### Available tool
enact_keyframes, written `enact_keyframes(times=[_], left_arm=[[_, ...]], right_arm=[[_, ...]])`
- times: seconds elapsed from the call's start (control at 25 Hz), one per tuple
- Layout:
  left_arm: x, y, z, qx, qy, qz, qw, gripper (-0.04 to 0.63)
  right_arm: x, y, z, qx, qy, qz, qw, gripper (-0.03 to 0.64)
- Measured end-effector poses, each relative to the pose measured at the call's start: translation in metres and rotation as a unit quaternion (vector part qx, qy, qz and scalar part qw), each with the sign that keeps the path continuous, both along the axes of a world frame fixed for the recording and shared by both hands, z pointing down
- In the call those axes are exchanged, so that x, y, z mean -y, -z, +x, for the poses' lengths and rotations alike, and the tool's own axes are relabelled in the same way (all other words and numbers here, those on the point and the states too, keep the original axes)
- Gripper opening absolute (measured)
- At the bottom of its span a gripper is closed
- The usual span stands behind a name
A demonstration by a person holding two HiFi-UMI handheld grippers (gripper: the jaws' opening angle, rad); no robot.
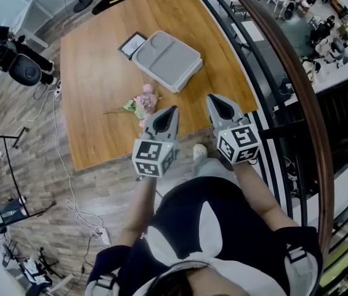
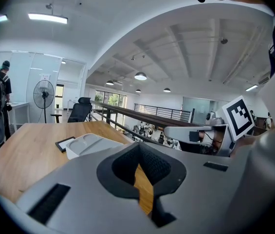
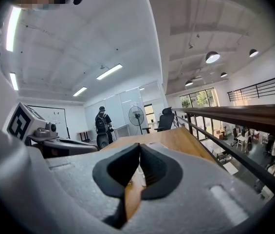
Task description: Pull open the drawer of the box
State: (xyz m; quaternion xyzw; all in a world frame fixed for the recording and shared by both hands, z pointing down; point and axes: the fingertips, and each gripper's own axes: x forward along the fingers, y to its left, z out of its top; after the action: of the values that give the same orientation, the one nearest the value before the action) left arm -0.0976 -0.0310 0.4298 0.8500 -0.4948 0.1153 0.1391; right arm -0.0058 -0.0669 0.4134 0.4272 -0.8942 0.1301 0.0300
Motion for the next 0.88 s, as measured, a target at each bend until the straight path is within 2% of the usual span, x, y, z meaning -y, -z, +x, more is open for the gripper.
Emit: enact_keyframes(times=[0.08, 0.12, 0.36, 0.88], left_arm=[[0.009, 0.003, 0.003, 0.001, 0.001, 0.002, 1.0000, 0.017], [0.014, 0.004, 0.003, 0.001, 0.003, 0.002, 1.0000, 0.017], [0.036, 0.002, 0.001, -0.001, 0.013, 0.003, 0.9999, 0.017], [0.050, -0.009, -0.019, -0.009, 0.050, -0.003, 0.9987, 0.017]], right_arm=[[0.008, -0.001, 0.000, 0.005, 0.012, -0.009, 1.000, 0.014], [0.013, -0.002, -0.002, 0.008, 0.020, -0.016, 1.000, 0.075], [0.039, -0.013, -0.008, 0.023, 0.050, -0.044, 0.998, 0.129], [0.059, -0.048, -0.022, 0.053, 0.076, -0.105, 0.990, 0.187]])
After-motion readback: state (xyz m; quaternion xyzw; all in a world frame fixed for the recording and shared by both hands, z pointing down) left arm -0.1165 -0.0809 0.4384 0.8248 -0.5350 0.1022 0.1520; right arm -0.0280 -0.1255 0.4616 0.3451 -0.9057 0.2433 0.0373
